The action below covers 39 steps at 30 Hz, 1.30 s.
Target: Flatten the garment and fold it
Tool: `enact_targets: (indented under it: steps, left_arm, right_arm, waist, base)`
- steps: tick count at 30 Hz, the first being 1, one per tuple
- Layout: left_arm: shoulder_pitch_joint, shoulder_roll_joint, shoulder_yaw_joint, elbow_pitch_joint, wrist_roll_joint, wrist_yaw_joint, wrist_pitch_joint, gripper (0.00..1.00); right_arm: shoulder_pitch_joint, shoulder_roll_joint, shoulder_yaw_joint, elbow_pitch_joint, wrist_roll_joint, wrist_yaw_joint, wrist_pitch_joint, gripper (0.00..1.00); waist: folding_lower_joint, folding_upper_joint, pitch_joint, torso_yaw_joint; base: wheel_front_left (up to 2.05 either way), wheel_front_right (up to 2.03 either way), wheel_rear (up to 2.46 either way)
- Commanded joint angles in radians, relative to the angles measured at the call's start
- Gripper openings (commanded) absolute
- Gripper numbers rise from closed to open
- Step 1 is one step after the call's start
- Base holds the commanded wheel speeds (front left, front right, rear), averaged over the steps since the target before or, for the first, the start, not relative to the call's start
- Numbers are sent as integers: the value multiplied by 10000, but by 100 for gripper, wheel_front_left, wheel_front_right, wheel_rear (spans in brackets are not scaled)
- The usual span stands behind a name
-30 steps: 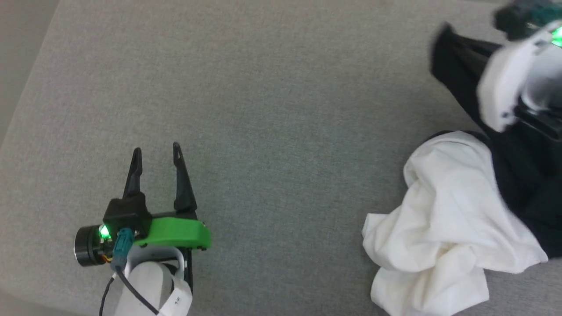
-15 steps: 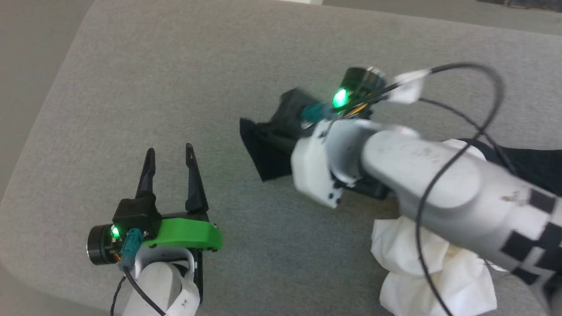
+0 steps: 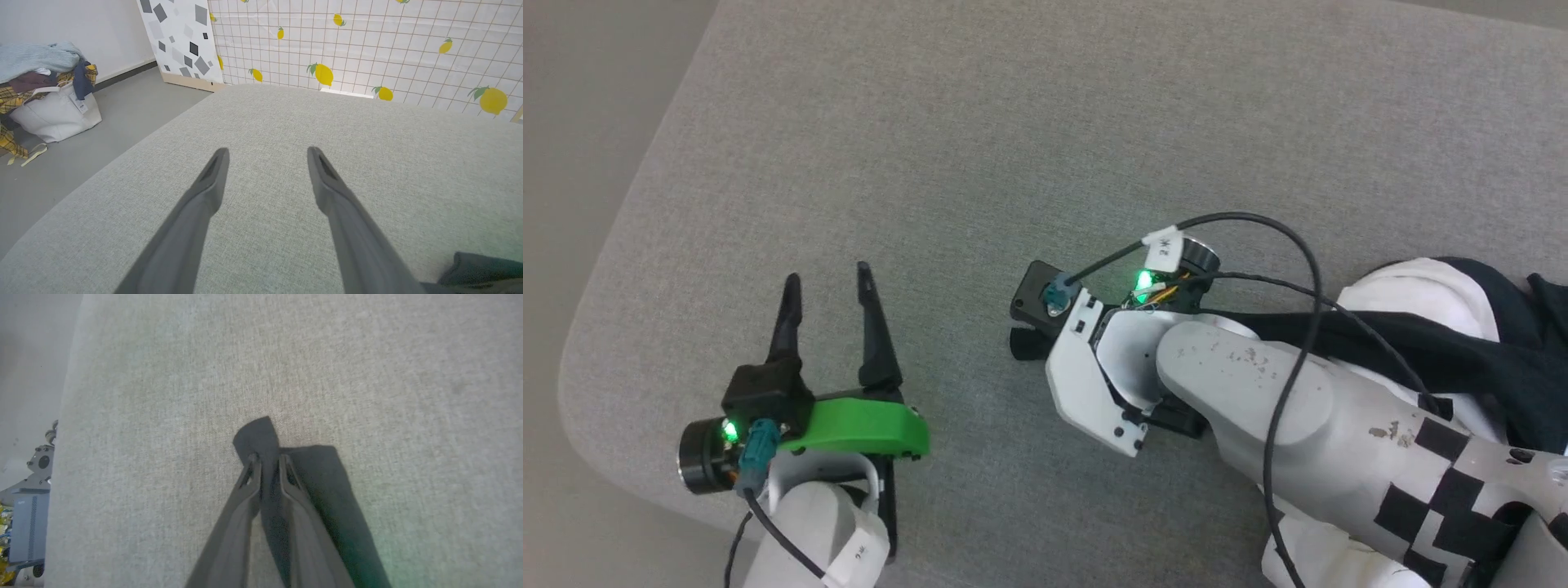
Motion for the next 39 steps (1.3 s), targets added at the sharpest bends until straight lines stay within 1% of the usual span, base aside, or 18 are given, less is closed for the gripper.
enact_targets:
  steps: [1, 6, 9, 12, 15, 18, 20, 21, 23, 26, 29, 30, 31, 32, 34, 35, 37, 39]
  left_arm:
    - [39, -24, 142, 73, 163, -41, -38, 100]
    - [325, -24, 688, 133, 624, -287, -38, 100]
    - [533, -24, 1075, 112, 919, -487, -38, 100]
    - [697, -20, 1363, 38, 1171, -660, -38, 100]
    - [768, 1, 1557, -23, 1381, -856, -38, 100]
    - [770, 86, 1698, -136, 1569, -1018, -38, 100]
    - [757, 149, 1806, -242, 1638, -1091, -38, 100]
    - [727, 205, 1861, -289, 1679, -1136, -38, 100]
    - [683, 305, 1953, -239, 1675, -1273, -38, 100]
    - [461, 488, 2028, -33, 1596, -1596, -38, 100]
    - [-21, 872, 1925, 575, 1610, -2113, -38, 100]
    - [-214, 998, 1864, 820, 1607, -2287, -38, 100]
    - [-487, 1170, 1763, 1146, 1605, -2530, -22, 100]
    - [-725, 1311, 1668, 1385, 1610, -2721, 85, 100]
    - [-1265, 1594, 1304, 1770, 1597, -3122, 791, 100]
    - [-1588, 1756, 1102, 1968, 1486, -3297, 1304, 100]
    - [-2145, 2071, 610, 2138, 1304, -3480, 2101, 100]
    - [-2540, 2387, -50, 2214, 974, -3552, 3131, 100]
  right_arm:
    - [-17, -234, 106, 64, -37, -17, -455, 100]
    - [-716, -724, 68, -511, 73, -17, -3056, 100]
    - [-991, -1144, -405, -871, 124, -17, -4536, 100]
    - [-834, -1520, -1151, -1212, 346, -17, -5630, 100]
    - [-519, -2092, -2202, -1418, 37, -17, -6415, 100]
    - [182, -2608, -3886, -1684, -790, -17, -6703, 100]
    - [883, -2743, -5395, -2166, -1434, -17, -6738, 100]
    - [1420, -2725, -6282, -2579, -1774, -17, -6742, 100]
    - [2525, -2620, -7711, -3359, -2470, -17, -6746, 100]
    - [4157, -2343, -9363, -4383, -3377, -17, -6747, 100]
    - [5779, -1867, -10940, -5532, -4311, -17, -6748, 100]
    - [6245, -1692, -11327, -5829, -4525, -17, -6749, 100]
    - [6772, -1408, -11860, -6217, -4710, -17, -6749, 100]
    - [7160, -1202, -12193, -6516, -4865, -17, -6749, 100]
    - [7982, -722, -12790, -7116, -5199, -17, -6749, 100]
    - [8445, -551, -12961, -7334, -5438, -17, -6749, 100]
    - [9132, -214, -13223, -7659, -5805, -17, -6750, 100]
    - [9725, 2, -13235, -7801, -6164, -17, -6750, 100]
  waist:
    - [0, 0, -416, -407]
    - [0, 0, -1211, -1070]
    - [0, 0, -1659, -1533]
    - [0, 0, -2017, -1919]
    - [0, 0, -2310, -2223]
    - [0, 0, -2541, -2517]
    - [0, 0, -2654, -2707]
    - [0, 0, -2710, -2798]
    - [0, 0, -2822, -2962]
    - [0, 0, -2942, -3096]
    - [0, 0, -3019, -3152]
    - [0, 0, -3030, -3152]
    - [0, 0, -3027, -3152]
    - [0, 0, -3013, -3154]
    - [0, 0, -2971, -3171]
    - [0, 0, -2932, -3160]
    - [0, 0, -2885, -3183]
    - [0, 0, -2811, -3243]
  base:
    - [0, 0, 0]
    - [0, 0, 0]
    - [0, 0, 0]
    - [0, 0, 0]
    - [0, 0, 0]
    - [0, 0, 0]
    - [0, 0, 0]
    - [0, 0, 0]
    - [0, 0, 0]
    - [0, 0, 0]
    - [0, 0, 0]
    - [0, 0, 0]
    - [0, 0, 0]
    - [0, 0, 0]
    - [0, 0, 0]
    - [0, 0, 0]
    - [0, 0, 0]
    - [0, 0, 0]
